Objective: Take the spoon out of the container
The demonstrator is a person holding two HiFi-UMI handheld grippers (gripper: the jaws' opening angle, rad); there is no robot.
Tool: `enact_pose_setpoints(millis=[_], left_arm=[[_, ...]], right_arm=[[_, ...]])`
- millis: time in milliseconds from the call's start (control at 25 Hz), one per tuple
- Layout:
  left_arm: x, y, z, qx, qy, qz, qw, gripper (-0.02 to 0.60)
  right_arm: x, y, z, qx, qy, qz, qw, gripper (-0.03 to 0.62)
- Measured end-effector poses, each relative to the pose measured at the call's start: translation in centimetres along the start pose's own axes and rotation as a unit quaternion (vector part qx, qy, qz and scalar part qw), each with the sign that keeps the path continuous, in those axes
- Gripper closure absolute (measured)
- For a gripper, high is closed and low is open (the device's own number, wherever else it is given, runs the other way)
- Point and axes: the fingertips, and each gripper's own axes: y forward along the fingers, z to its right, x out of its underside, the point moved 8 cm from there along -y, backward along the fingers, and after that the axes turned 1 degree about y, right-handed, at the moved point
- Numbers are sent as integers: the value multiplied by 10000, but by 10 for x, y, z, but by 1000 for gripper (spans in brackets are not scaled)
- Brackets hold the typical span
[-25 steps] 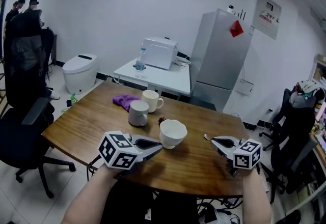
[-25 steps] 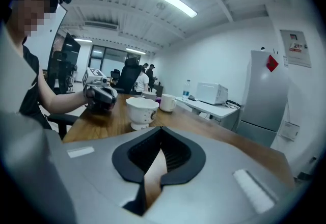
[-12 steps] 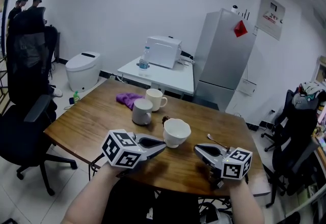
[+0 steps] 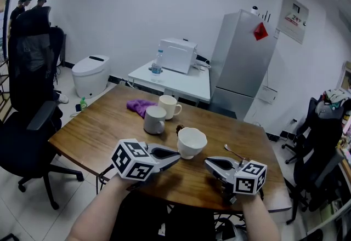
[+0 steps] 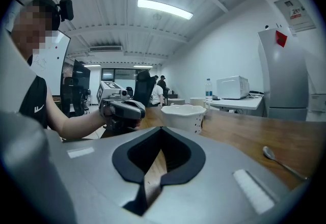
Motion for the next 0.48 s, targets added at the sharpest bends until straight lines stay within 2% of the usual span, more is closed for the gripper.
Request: enact_pose_setpoints(millis=[200, 480], left_arm=[[-1, -1, 0, -4, 5, 4, 10000, 569], [0, -2, 1, -6, 1, 5, 10000, 569]], right_arm=[[0, -5, 3, -85, 139, 268, 9995, 594], [0, -5, 2, -87, 136, 276, 9995, 594]])
